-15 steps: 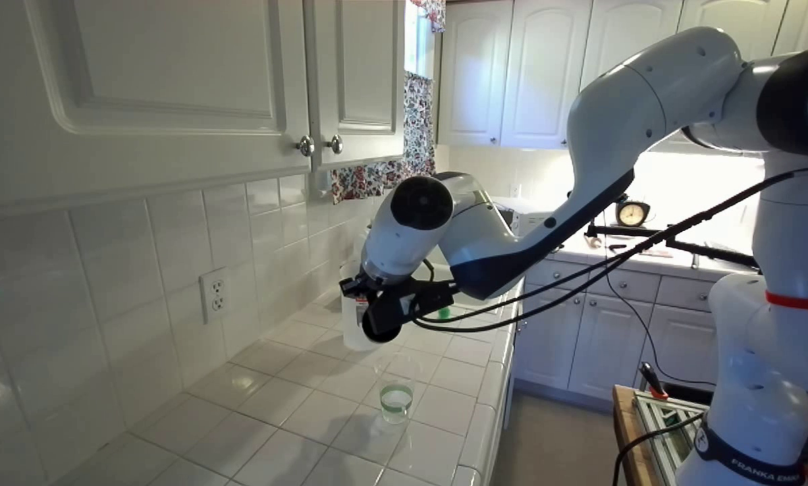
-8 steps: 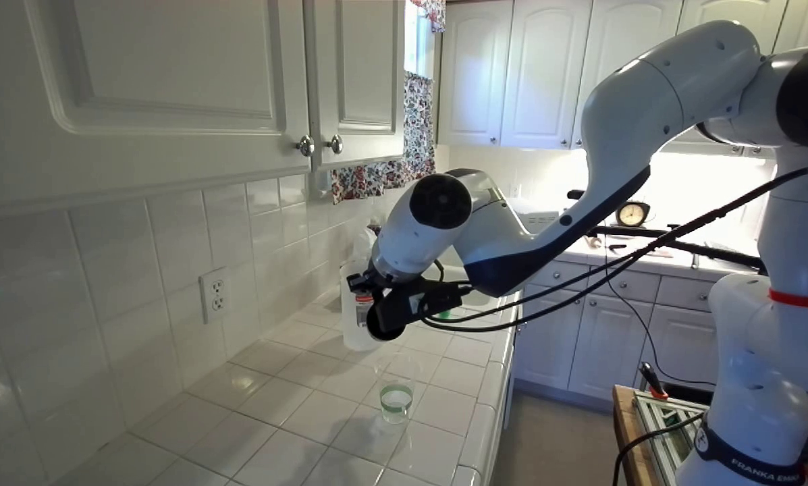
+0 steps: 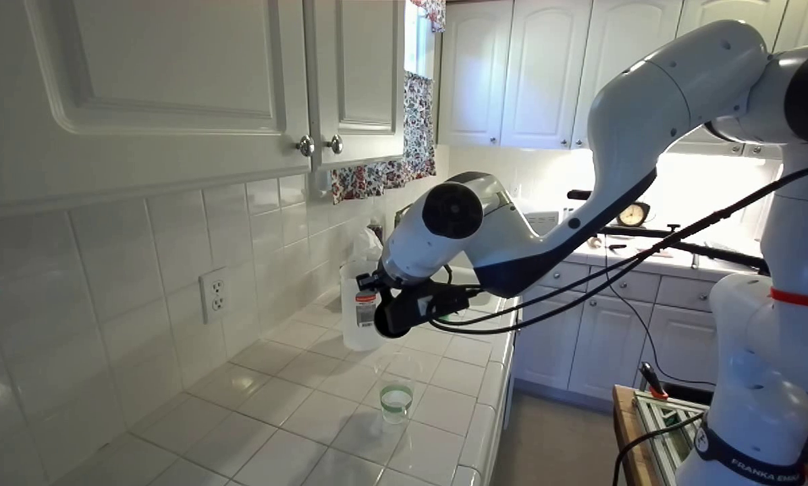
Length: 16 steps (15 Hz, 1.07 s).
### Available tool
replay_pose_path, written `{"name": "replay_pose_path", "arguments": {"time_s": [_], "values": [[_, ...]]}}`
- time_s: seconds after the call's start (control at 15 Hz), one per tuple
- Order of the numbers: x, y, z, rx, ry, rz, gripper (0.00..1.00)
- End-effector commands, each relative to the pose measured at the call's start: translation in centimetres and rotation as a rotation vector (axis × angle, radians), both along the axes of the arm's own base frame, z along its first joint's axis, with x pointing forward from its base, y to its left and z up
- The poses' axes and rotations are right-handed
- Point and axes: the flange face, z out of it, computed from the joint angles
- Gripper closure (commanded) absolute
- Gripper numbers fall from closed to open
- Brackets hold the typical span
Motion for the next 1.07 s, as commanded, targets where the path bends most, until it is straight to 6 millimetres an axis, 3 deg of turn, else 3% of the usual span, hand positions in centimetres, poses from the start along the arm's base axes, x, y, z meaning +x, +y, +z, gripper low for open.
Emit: {"name": "replay_pose_path", "arguments": {"time_s": [0.0, 1.0], "values": [[-0.92, -0.53, -0.05, -0.014, -0.031, -0.01, 0.94], [-1.81, -0.03, -0.39, -0.069, -0.051, 0.015, 0.94]]}}
